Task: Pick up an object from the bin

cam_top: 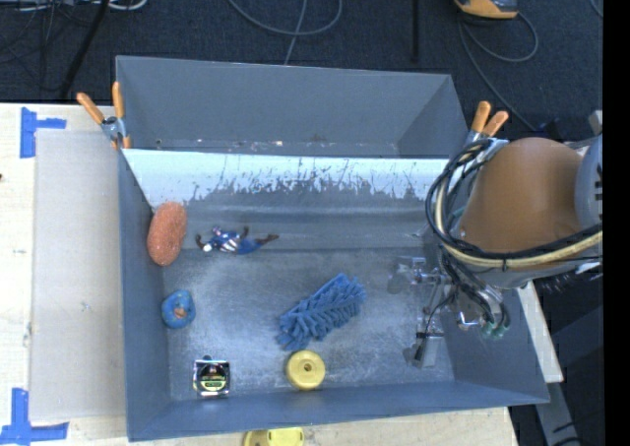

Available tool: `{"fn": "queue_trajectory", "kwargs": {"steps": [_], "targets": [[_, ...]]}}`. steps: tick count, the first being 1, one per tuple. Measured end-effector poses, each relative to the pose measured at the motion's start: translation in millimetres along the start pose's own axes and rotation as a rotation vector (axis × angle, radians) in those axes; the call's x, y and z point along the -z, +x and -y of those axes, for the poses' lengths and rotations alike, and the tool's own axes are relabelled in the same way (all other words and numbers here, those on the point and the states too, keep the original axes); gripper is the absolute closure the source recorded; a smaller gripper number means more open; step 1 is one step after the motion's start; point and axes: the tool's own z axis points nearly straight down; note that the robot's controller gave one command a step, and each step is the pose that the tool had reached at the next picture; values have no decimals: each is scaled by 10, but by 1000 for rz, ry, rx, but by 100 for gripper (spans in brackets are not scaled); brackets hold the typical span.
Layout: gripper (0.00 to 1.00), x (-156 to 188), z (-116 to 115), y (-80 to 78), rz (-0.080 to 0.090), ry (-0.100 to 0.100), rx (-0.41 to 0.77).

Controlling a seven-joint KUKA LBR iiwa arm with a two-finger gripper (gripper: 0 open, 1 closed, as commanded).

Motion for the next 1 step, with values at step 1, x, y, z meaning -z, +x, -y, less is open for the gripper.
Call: {"fn": "queue_trajectory", "kwargs": {"steps": [1], "targets": [[0, -443, -299, -231, 6, 0, -69]]}}
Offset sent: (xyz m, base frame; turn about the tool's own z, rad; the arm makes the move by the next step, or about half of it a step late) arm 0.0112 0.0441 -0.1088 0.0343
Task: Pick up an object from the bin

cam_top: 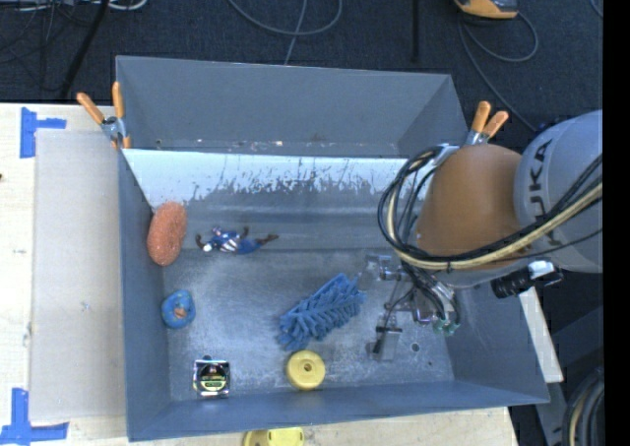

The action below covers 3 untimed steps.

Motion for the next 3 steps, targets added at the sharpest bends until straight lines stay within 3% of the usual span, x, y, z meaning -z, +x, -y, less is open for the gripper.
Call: {"fn": "queue_trajectory", "kwargs": {"steps": [1, 2, 3], "targets": [[0, -541, -126, 87, -3, 0, 26], [0, -645, -546, -29, -5, 2, -74], [0, -697, -793, -138, -1, -1, -13]]}}
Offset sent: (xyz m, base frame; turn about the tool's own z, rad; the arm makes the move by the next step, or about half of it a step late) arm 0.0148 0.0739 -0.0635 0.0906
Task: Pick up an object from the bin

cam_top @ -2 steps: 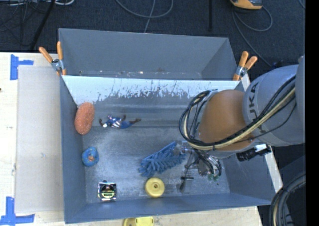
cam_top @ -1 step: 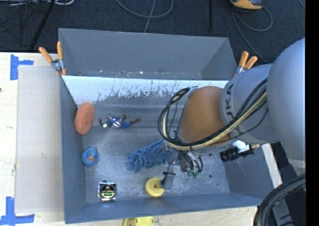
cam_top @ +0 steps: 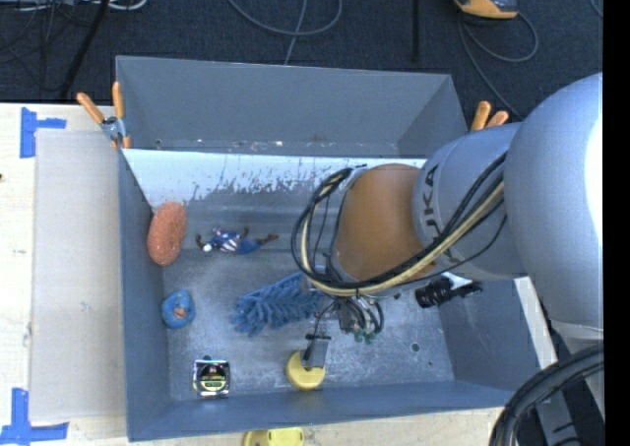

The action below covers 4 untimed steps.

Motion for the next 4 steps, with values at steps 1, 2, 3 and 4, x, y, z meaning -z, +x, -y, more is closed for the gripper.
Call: {"fn": "queue_trajectory", "kwargs": {"steps": [1, 2, 3, 4], "targets": [[100, -91, -277, -209, 6, 0, -160], [100, -91, -277, -209, 6, 0, -159], [100, 317, -282, -219, -10, 4, -162], [100, 934, -387, -388, -6, 3, -173]]}}
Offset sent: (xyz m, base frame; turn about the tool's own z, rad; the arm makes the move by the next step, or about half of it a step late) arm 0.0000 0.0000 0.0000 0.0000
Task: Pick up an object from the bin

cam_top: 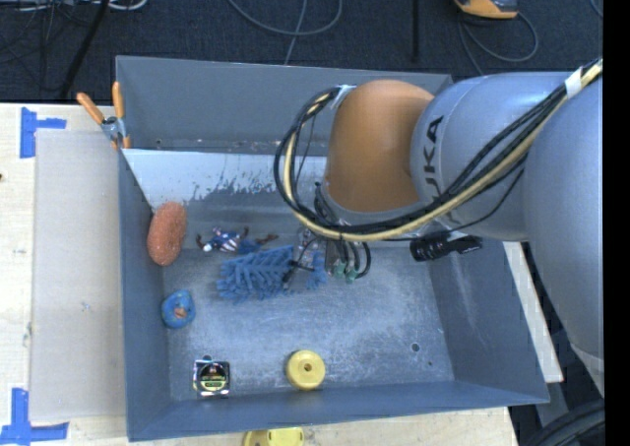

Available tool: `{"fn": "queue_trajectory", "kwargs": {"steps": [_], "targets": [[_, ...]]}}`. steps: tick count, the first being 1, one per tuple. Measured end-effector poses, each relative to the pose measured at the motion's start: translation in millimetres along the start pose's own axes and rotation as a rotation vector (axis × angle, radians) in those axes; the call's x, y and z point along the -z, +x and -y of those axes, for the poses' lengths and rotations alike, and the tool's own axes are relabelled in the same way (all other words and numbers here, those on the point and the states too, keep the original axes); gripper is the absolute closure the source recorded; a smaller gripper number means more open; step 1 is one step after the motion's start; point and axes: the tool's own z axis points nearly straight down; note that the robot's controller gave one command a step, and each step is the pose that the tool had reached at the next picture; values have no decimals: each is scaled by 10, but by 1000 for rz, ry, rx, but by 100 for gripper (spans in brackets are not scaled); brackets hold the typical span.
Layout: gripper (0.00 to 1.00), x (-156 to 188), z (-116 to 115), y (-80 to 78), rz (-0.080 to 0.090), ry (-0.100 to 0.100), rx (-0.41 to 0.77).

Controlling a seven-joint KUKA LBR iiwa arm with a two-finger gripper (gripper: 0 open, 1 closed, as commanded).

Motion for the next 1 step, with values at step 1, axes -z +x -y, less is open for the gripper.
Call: {"fn": "queue_trajectory", "kwargs": {"steps": [1], "targets": [[100, 603, -152, -86, 1, -1, -1]]}}
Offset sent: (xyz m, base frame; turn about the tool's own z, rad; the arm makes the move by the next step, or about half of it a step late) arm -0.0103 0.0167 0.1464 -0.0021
